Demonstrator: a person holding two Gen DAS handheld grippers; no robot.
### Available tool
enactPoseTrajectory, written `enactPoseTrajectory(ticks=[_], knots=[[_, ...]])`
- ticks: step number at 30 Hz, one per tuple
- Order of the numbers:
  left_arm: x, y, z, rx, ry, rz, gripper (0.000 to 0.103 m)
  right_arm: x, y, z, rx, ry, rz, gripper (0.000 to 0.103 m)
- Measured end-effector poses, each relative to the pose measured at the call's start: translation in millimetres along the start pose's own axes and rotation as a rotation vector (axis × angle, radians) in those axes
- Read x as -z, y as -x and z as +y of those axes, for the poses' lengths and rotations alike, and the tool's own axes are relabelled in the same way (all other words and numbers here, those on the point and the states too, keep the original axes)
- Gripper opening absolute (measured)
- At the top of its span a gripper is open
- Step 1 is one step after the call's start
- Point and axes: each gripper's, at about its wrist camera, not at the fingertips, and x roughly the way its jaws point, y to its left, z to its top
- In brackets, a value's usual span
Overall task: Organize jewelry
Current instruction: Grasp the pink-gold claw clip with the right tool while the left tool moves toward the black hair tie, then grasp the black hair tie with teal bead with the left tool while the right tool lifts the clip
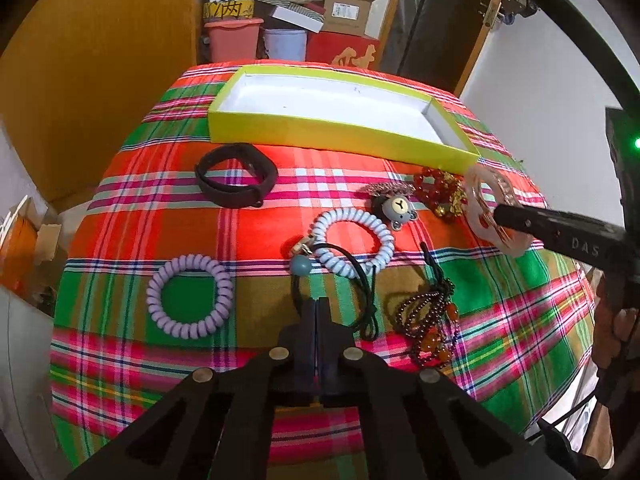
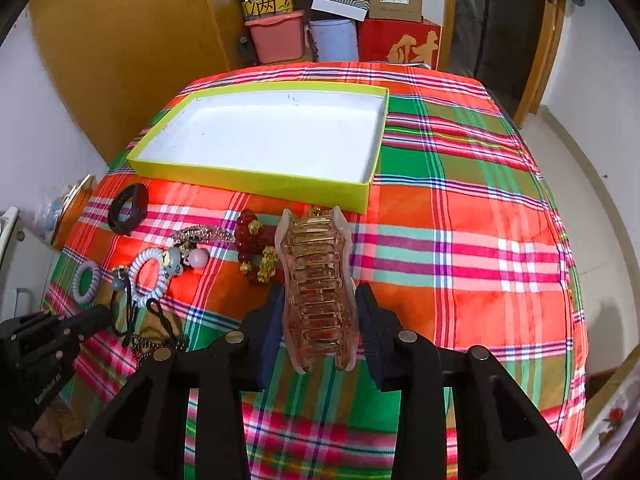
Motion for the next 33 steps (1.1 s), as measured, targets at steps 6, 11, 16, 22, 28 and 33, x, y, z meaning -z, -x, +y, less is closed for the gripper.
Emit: enactPoseTrajectory(ticks=[6, 11, 16, 22, 28, 33], knots=[[-5, 4, 4, -0.007, -0.001, -0.022, 0.0, 3, 3, -2, 0.002, -0.005, 0.001, 0.037], [-11, -5, 4, 0.007, -0.022, -0.003, 0.004, 3, 4, -4, 0.008, -0.012, 0.004, 0.037], [-16, -18, 5, 0.008, -0.024, 0.008, 0.01, 3, 5, -5, 0.012, -0.015, 0.006, 0.037], [-25, -26, 3, -0.007, -0.052, -0.001, 0.01, 4, 6, -6, 0.016, -0.017, 0.008, 0.037], [-28, -28, 0, 0.009, -0.074, -0.003, 0.021, 6, 9, -10, 0.018, -0.023, 0.007, 0.037], [-32, -31, 0, 0.004, -0.079, -0.022, 0.048, 8, 11, -10, 0.019, -0.026, 0.007, 0.037]])
